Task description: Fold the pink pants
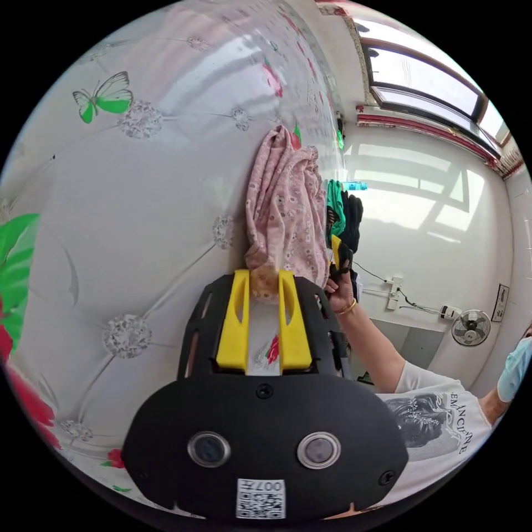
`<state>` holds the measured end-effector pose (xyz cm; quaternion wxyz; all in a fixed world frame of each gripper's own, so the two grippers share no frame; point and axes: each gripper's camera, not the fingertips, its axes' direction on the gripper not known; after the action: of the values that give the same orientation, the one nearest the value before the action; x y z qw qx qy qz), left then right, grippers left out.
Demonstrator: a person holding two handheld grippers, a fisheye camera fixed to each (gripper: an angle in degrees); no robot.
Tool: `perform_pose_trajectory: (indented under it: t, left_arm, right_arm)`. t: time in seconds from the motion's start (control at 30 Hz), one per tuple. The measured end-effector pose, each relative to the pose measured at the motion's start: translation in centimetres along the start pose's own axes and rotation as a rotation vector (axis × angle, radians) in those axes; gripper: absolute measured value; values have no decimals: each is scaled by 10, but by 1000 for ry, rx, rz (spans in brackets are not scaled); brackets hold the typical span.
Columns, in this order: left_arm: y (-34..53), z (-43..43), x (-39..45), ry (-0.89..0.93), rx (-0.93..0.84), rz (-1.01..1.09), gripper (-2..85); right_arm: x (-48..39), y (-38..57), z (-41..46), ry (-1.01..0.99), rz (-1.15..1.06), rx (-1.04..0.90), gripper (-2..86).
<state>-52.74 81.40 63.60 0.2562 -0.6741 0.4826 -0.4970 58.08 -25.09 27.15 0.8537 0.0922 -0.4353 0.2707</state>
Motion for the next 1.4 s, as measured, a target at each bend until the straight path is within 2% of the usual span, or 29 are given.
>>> perform_pose_trajectory:
  t: [0.17,0.3,0.53,0.8,0.9,1.0,1.1,1.13,1.27,1.4]
  left_arm:
    - [12,-29,33,60,41,40,54]
    - [23,-67,76,-33,39,105,50]
    - [13,-161,164,-93,108,259,47]
    - [-23,-301,298,-182,267,504,46]
    - [-33,-359,335,-215,366,531,47]
    - [-55,-411,347,-267,461,462,56]
    - [-71,-451,324,-380,620,253,87]
    - [-68,-454,308,-438,649,172,104]
    - [-21,-419,258,-623,634,116,117]
    - [91,-342,204,-997,570,33,104]
  right_arm:
    - [-31,17,14,123,-34,-13,80]
    - [-68,48,38,150,-83,-29,63]
    - [-127,84,108,1,-70,-13,32]
    - [-269,60,198,-117,-365,73,21]
    - [-321,54,242,-159,-470,118,22]
    - [-361,45,304,-173,-489,165,24]
    - [-380,32,386,-68,-496,155,28]
    - [-378,29,420,20,-496,90,29]
    - [-331,58,495,313,-549,-204,29]
    - [-279,116,506,610,-639,-436,27]
